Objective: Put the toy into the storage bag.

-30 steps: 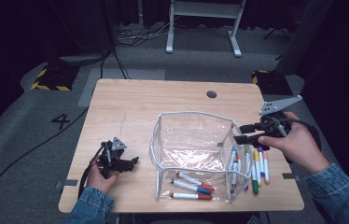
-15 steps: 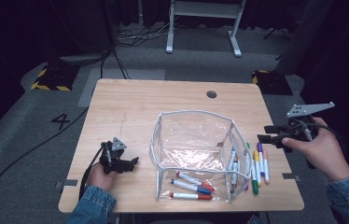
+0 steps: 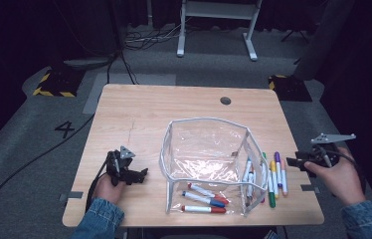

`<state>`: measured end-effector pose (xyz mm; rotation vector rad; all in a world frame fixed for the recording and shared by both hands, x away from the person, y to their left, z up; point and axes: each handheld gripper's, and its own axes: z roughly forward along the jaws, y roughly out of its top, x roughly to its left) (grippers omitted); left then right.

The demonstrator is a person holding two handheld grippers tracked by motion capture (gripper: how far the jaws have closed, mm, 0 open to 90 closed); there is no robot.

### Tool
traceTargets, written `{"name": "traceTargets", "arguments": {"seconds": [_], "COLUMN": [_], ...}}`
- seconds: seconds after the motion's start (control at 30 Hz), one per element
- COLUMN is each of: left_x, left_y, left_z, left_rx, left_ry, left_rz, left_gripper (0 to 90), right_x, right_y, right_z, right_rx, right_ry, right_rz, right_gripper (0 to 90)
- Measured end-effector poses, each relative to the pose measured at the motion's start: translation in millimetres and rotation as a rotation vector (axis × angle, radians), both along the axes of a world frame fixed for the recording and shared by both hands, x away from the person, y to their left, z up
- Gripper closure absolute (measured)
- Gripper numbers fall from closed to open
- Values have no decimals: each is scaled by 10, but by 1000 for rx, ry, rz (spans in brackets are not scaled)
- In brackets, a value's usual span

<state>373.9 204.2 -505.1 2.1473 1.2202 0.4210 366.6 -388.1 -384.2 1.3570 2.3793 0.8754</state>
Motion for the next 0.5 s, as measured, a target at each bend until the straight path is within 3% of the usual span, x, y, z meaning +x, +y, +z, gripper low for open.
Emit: {"name": "traceTargets", "arguments": {"seconds": [0.13,0.27,0.5], "left_x": [0,0,0], "left_y": [0,0,0], "left_z": [0,0,0], "left_rx": [0,0,0], "left_ry": [0,0,0], "left_rz": [0,0,0], "left_gripper": [0,0,0], "right_x": [9,45,121], "right_y": [-50,-118,-220], "right_z": [-361,-625,-788], "right_rx": [-31,-40,-54], "right_ry": [68,118,156], "right_rz": [-46,-90,-145], "right_gripper": [517,534,571]}}
